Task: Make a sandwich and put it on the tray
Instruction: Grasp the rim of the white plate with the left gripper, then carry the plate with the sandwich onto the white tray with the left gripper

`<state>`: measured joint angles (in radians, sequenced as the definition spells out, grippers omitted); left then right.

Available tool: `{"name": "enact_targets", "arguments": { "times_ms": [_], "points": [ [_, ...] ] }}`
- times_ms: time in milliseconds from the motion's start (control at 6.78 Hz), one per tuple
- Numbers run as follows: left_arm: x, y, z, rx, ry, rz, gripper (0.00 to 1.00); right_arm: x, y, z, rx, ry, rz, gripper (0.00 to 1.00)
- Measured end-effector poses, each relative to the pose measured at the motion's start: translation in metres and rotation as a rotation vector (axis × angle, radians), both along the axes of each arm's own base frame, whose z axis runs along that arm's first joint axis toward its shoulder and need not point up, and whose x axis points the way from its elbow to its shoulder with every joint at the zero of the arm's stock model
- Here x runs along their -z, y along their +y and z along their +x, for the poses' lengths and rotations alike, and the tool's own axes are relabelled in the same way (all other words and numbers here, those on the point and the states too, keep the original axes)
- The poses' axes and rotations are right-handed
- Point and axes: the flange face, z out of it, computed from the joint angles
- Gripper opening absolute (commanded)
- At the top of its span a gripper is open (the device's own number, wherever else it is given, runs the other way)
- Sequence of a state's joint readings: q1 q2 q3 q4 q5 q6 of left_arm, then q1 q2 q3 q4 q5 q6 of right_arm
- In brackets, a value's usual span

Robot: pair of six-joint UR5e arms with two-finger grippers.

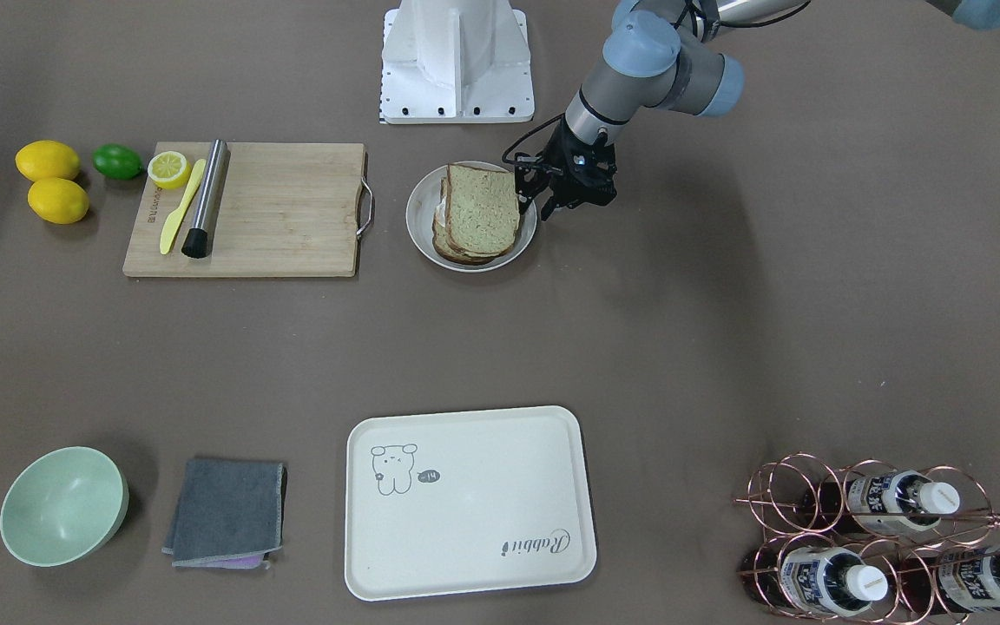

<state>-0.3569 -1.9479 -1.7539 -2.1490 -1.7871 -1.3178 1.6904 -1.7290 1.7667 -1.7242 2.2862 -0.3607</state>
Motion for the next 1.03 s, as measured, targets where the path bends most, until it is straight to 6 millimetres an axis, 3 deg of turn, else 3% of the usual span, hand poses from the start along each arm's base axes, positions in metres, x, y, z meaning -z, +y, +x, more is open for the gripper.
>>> {"name": "enact_targets", "arguments": {
  "times_ms": [295, 738, 1033],
  "points": [
    [-0.002, -0.001, 0.003, 0.000, -0.005, -0.002, 0.00, -0.001, 0.000, 0.000, 0.000, 0.000, -0.002, 1.00],
    [0.000, -0.006, -0.001, 0.002, -0.001, -0.001, 0.00, -0.001, -0.001, 0.000, 0.000, -0.001, 0.000, 1.00],
    [0.006, -0.045, -0.031, -0.008, 0.015, 0.018, 0.00, -0.003, 0.001, 0.000, 0.000, -0.001, -0.001, 1.00]
  ]
}}
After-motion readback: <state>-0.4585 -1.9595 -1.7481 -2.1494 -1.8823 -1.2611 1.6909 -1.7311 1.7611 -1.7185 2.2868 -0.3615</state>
